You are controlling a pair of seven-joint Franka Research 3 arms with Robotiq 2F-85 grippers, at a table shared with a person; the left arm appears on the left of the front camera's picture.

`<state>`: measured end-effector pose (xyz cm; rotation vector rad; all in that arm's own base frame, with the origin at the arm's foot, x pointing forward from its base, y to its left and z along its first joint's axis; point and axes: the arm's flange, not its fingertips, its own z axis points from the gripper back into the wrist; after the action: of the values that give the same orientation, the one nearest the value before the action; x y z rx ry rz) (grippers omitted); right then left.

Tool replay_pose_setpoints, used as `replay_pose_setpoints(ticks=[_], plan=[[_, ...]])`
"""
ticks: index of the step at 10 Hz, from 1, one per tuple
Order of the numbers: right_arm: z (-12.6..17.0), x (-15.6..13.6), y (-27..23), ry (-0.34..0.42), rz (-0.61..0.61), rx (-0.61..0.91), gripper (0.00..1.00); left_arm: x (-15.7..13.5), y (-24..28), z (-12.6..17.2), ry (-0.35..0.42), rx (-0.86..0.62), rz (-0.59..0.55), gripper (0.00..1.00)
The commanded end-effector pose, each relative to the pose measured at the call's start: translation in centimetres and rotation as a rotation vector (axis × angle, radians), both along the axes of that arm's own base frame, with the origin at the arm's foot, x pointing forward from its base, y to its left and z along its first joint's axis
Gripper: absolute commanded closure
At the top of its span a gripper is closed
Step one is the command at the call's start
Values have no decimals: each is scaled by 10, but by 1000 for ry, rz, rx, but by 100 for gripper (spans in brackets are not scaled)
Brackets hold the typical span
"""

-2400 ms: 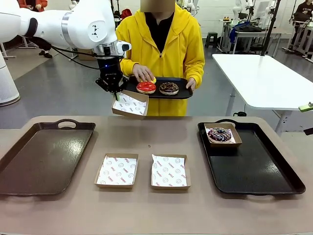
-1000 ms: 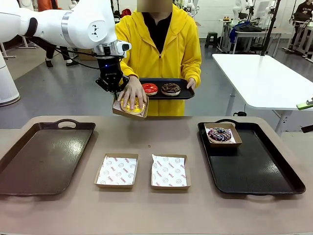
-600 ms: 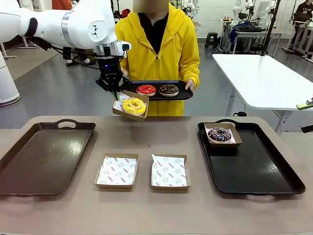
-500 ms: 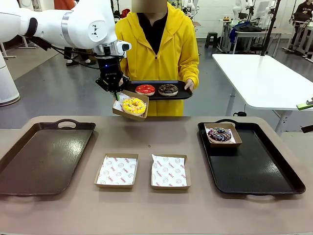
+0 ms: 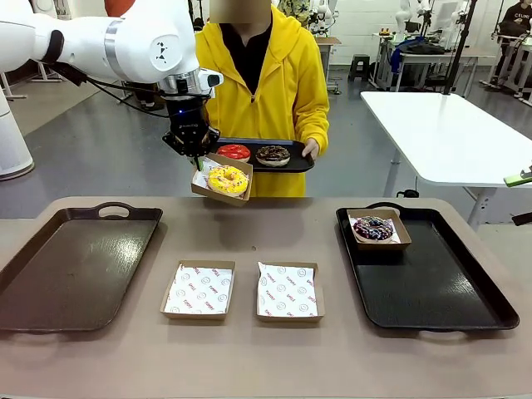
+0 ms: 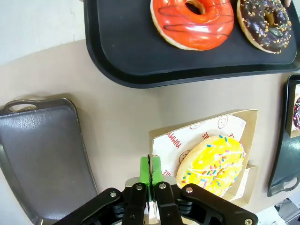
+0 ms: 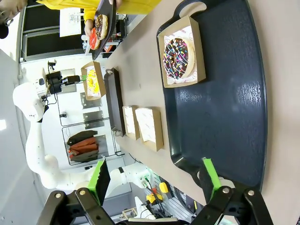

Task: Individually package the donuts and arrange them on the tray.
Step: Place the picked Paper togo box on the Handle tray while simultaneously picking up another Paper togo box from the table with the other hand.

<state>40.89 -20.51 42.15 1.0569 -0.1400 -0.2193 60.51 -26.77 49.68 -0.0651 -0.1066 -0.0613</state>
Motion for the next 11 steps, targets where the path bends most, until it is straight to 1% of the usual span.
replay_pose_setpoints(ticks=[1,2,3,4,5,6,8,10,11], plan=[[8,-2,14,-16,16,-63,0,0,0,0,0,0,0,99],[24,-3,33,-42,5,-137,0,-10,19,16,-37,-20,-33,99],[43,-1,55,-41,13,-218,0,-23,45,32,-65,-8,-68,99],[57,1,77,-40,24,-284,0,-36,69,38,-70,27,-68,99],[68,3,103,-31,46,-357,0,-46,90,39,-68,52,-40,99],[73,5,135,-29,66,-427,0,-56,109,36,-53,63,-28,99],[70,17,207,-16,97,-569,0,-73,142,24,-43,58,4,99],[52,27,259,-2,130,-654,0,-88,169,10,-52,38,45,99],[42,32,280,-2,132,-690,0,-90,183,3,-53,22,65,99]])
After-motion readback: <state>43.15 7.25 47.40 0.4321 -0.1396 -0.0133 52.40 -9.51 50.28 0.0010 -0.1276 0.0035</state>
